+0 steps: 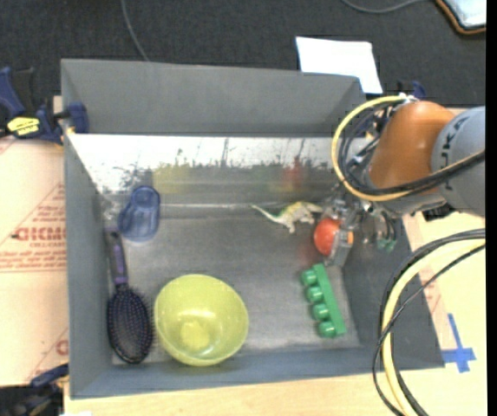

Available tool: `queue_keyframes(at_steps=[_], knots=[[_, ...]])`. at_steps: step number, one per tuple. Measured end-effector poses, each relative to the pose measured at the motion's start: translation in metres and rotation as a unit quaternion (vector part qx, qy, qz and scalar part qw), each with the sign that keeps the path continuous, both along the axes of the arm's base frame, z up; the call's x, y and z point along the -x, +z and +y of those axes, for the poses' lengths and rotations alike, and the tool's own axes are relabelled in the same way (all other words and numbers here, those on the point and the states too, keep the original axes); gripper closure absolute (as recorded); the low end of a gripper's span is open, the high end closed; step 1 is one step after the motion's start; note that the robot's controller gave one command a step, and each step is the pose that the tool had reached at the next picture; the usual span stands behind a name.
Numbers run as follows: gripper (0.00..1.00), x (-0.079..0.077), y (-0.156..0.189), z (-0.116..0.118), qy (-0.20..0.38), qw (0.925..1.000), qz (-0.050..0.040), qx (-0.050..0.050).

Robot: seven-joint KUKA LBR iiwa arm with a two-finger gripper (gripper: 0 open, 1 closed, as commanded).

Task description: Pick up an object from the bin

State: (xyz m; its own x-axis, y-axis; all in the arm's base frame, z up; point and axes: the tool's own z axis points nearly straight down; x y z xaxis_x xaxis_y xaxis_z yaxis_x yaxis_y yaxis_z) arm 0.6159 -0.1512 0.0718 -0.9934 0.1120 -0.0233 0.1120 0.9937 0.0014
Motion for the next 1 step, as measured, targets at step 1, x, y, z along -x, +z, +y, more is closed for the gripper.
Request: queue_keyframes(at_steps=[1], knots=[[1.0, 0.0034, 0.0166, 0.0002, 0.0, 1.0, 0.0051, -0.001]])
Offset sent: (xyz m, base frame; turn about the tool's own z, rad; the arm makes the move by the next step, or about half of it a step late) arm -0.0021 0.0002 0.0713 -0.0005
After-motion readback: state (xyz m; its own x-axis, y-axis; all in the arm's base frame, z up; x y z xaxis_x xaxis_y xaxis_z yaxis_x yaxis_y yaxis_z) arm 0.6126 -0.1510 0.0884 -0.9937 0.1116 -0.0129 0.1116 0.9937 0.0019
